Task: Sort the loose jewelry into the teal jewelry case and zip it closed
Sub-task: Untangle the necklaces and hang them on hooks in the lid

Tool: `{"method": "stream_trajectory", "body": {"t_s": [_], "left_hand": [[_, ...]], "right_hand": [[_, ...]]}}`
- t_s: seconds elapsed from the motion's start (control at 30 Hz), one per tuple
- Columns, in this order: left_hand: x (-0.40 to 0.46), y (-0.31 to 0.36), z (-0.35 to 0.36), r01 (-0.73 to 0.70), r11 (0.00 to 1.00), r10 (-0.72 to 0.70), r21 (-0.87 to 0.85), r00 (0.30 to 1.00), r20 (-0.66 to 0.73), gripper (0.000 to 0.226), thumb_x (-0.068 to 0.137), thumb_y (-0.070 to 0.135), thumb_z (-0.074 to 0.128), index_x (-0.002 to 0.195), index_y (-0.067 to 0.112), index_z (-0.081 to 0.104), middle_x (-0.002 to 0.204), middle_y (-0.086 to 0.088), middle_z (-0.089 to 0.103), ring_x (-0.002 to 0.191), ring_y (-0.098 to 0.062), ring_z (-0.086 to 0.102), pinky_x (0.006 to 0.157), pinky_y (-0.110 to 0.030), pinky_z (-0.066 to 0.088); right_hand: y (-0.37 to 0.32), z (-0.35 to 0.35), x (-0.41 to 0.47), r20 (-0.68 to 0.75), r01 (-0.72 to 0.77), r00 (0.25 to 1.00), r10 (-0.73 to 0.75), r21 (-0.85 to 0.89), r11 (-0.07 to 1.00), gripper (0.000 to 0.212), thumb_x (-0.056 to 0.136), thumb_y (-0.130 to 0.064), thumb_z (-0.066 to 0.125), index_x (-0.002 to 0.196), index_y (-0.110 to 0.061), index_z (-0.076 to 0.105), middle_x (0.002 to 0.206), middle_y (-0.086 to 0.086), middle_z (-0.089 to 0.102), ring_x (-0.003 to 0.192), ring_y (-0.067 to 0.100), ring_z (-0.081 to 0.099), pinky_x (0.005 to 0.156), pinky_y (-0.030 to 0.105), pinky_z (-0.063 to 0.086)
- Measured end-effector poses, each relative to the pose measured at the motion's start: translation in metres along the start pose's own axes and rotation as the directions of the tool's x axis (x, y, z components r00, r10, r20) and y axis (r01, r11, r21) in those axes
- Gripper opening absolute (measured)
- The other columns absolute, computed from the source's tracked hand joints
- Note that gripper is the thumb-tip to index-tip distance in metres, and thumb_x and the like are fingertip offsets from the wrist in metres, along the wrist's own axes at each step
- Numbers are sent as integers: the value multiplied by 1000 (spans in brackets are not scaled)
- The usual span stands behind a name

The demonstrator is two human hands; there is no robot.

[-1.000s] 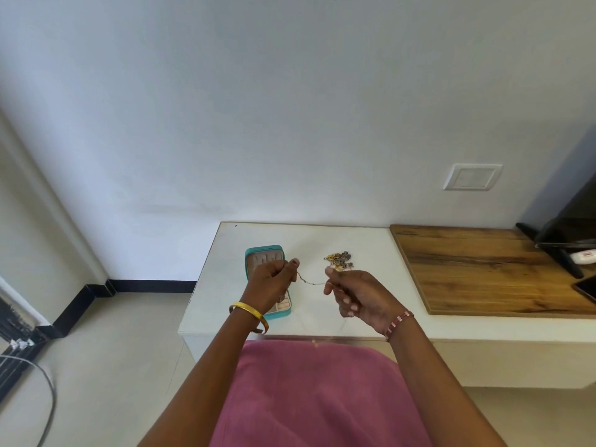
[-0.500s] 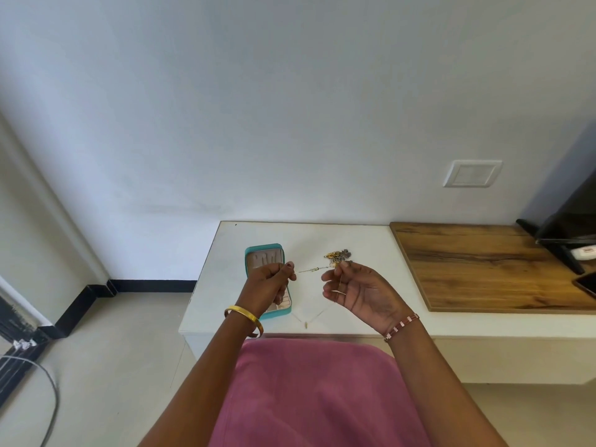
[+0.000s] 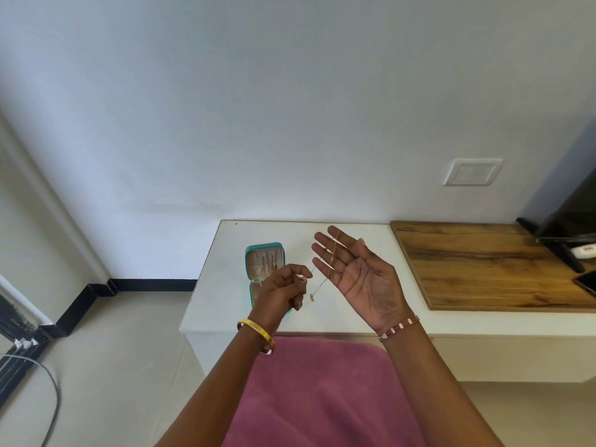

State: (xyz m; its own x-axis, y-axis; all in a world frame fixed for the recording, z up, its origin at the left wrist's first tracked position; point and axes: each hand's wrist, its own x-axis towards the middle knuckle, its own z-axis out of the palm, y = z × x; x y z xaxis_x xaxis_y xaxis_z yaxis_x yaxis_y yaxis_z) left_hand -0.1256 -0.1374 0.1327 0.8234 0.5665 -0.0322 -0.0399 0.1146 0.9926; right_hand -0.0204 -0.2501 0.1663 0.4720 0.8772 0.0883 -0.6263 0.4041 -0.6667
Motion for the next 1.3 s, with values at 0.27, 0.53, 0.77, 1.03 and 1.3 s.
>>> {"method": "stream_trajectory", "body": {"t_s": [0.27, 0.53, 0.77, 1.03, 1.3], "left_hand": [[-4, 10, 8, -113, 959, 102, 259, 993, 56, 29, 91, 4, 46, 93, 25, 65, 56, 6, 54, 45, 0, 45, 52, -14, 40], [-6, 15, 7, -129, 950, 109, 284, 990, 87, 27, 89, 9, 53, 65, 19, 62, 51, 13, 57, 47, 1, 49, 52, -13, 42], [-3, 14, 5, -75, 988, 62, 138, 994, 91, 28, 92, 9, 46, 69, 13, 61, 51, 7, 61, 46, -5, 48, 53, -20, 42], [-4, 14, 6, -21, 997, 16, 68, 997, 79, 27, 95, 10, 40, 74, 10, 58, 50, 4, 61, 41, -4, 46, 49, -16, 41], [-5, 14, 8, 64, 994, -57, -92, 996, 73, 22, 94, 9, 42, 79, 8, 59, 52, 3, 63, 44, -9, 44, 54, -21, 44]], "right_hand": [[-3, 17, -4, -62, -11, 998, -9, -305, 952, 98, 52, -59, 79, 134, -17, 45, 139, 6, 48, 129, 18, 45, 105, 32, 38], [-9, 14, -5, -201, -106, 976, -88, -783, 613, 46, 91, -34, 53, 134, -34, 40, 139, -2, 48, 129, 12, 43, 114, 41, 28], [-5, 6, -7, -268, -248, 963, -6, -899, 362, 56, 95, -14, 47, 144, -29, 25, 124, 6, 59, 111, 18, 57, 105, 38, 40], [-1, 4, -13, -282, -310, 951, 128, -883, 353, 42, 93, -8, 48, 133, -19, 45, 101, 5, 70, 70, 17, 65, 65, 23, 49], [7, 3, -17, -257, -288, 958, 129, -849, 442, 16, 88, -17, 58, 101, -24, 65, 94, 3, 70, 81, 12, 63, 74, 24, 47]]}}
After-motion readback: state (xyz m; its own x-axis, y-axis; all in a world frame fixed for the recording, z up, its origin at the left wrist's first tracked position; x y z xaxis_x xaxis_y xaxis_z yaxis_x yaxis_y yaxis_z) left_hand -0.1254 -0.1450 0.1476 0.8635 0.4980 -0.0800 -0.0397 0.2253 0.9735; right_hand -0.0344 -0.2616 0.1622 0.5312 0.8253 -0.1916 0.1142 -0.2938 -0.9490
